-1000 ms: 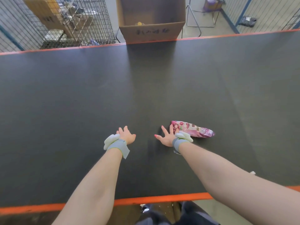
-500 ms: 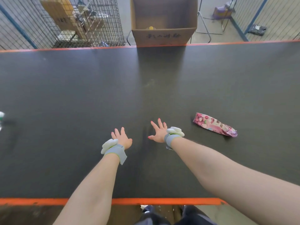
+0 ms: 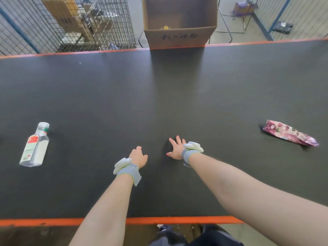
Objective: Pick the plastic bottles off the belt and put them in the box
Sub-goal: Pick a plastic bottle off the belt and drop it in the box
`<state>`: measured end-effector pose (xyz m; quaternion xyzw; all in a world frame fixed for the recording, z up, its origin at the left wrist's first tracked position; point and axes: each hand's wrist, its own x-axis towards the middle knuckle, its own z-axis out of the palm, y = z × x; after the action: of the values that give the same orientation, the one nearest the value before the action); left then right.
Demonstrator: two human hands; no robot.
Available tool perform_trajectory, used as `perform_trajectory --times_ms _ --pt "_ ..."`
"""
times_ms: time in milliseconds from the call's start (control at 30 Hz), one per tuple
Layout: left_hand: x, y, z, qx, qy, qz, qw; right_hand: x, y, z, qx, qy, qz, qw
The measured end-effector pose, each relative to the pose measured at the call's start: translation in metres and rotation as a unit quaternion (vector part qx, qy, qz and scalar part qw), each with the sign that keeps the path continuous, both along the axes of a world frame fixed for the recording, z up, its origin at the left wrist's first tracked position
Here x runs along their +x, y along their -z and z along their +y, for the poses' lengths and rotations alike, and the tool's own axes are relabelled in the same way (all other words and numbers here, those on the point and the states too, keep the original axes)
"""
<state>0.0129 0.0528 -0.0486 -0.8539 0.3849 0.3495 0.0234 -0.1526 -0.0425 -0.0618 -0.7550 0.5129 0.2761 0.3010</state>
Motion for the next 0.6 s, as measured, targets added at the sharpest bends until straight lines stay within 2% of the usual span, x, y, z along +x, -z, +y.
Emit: perform_trajectory --times_ms 67,200,367,500,600 --pt "0.000 -0.002 -0.002 -0.019 -0.002 -0.038 0.999 0.004 -0.005 -0.004 -0.002 0.006 -0.017 1.000" --pt "0.008 -0.007 0.002 -0.001 -0.008 -0.106 0.994 0.012 -0.009 -0.009 0.007 0.019 -0.052 0.998" --pt "0.045 -0.013 0.016 0.012 -0.084 -0.160 0.984 0.025 -0.009 -0.012 -0.001 -0.010 -0.057 0.998" --pt "0.072 -0.014 0.024 0.010 -0.138 -0.191 0.972 0.035 -0.010 -0.015 -0.001 -0.019 -0.066 0.998" --pt "0.088 -0.009 0.019 0.003 -0.160 -0.170 0.972 0.042 -0.007 -0.021 -0.004 -0.014 -0.079 0.997"
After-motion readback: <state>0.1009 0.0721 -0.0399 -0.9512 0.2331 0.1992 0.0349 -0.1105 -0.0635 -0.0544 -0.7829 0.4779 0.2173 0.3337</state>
